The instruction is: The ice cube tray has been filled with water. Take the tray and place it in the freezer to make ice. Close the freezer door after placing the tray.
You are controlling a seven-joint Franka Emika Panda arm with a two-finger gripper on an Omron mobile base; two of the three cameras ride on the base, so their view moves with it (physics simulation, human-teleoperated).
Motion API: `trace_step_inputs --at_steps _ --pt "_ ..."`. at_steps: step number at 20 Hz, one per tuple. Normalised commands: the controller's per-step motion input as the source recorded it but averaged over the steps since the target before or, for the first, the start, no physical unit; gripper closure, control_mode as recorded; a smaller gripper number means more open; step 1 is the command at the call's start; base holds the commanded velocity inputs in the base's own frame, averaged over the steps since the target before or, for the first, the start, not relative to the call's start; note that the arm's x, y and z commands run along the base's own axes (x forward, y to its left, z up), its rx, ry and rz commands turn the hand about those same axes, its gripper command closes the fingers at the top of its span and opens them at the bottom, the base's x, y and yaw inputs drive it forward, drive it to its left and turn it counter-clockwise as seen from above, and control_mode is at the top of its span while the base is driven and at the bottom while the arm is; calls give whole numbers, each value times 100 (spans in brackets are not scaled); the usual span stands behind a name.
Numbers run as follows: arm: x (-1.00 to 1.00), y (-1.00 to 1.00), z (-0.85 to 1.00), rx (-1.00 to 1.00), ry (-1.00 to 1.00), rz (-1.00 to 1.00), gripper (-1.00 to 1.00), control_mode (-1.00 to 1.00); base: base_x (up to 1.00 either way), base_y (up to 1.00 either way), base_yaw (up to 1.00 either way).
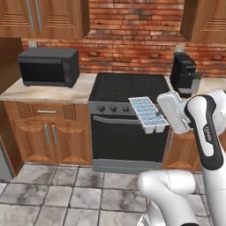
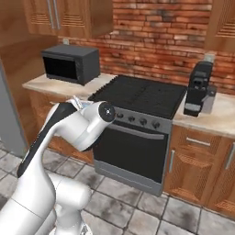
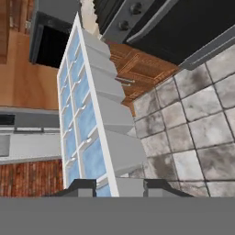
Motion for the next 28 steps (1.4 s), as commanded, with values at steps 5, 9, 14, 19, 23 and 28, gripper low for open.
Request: trace_step_inputs --at_steps 5,9,14,19,23,28 --pt "0 0 0 0 0 0 100 100 28 67 44" --pt "0 0 0 0 0 0 100 100 43 75 39" --pt "0 0 0 0 0 0 100 100 57 75 32" --pt "0 0 0 0 0 0 100 100 60 78 28" --pt "0 0 0 0 0 0 100 100 53 77 23" --pt "0 0 0 0 0 0 100 100 53 64 17"
